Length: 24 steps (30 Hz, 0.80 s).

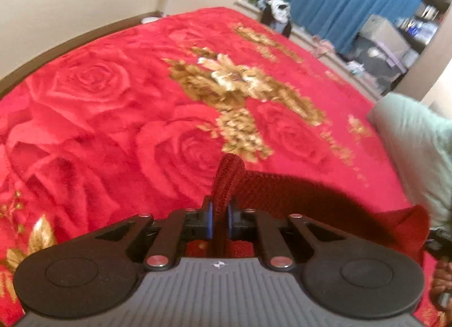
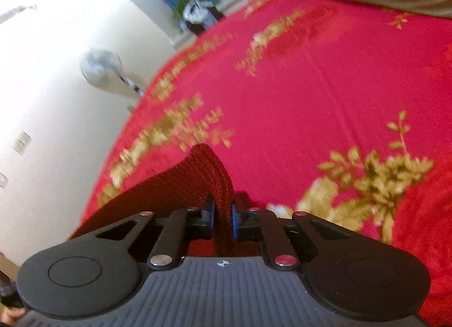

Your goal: Fold small clothes

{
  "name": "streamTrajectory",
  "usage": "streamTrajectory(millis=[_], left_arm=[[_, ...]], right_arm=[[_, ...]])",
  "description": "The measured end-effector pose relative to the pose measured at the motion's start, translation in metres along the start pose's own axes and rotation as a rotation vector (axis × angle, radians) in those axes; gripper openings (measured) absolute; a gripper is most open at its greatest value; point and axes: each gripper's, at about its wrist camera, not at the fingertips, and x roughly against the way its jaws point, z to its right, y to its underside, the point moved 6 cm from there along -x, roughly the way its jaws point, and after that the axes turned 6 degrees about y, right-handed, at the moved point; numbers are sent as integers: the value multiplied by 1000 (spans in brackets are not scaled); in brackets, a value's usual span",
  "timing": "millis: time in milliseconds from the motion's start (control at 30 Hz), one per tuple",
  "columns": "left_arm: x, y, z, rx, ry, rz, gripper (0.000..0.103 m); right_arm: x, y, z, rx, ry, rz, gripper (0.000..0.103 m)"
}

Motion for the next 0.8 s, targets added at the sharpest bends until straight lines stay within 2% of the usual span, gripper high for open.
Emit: streamTrajectory(millis=[100, 200, 333, 467, 533, 600, 633, 700, 733, 800], left_arm=[[-7, 2, -1, -3, -32, -30, 10], [-5, 1, -2, 17, -34, -18, 10], [0, 0, -1, -1, -54, 6, 10], [5, 1, -4, -12, -65, 23, 10], [6, 5, -4, -13, -51, 1, 10], [4, 9, -5, 11, 2, -37, 14], [5, 13, -6, 24, 28, -58, 20], [8, 27, -8, 37, 75, -124, 59], [8, 36, -9, 38, 86, -165, 65], [9, 60, -10, 21, 85, -269, 68]], right_arm=[[-10, 5, 10, -18, 78, -35, 11], [-13, 7, 10, -3, 112, -39, 11], [0, 3, -10, 51, 28, 33, 11], [0, 5, -11, 76, 22, 21, 12], [-1, 8, -9, 94, 55, -8, 18], [0, 14, -5, 94, 75, -54, 37], [1, 18, -2, 101, 85, -81, 44], [2, 32, 0, 134, 102, -138, 44], [5, 39, 2, 156, 106, -170, 44], [10, 55, 5, 202, 107, -228, 44]])
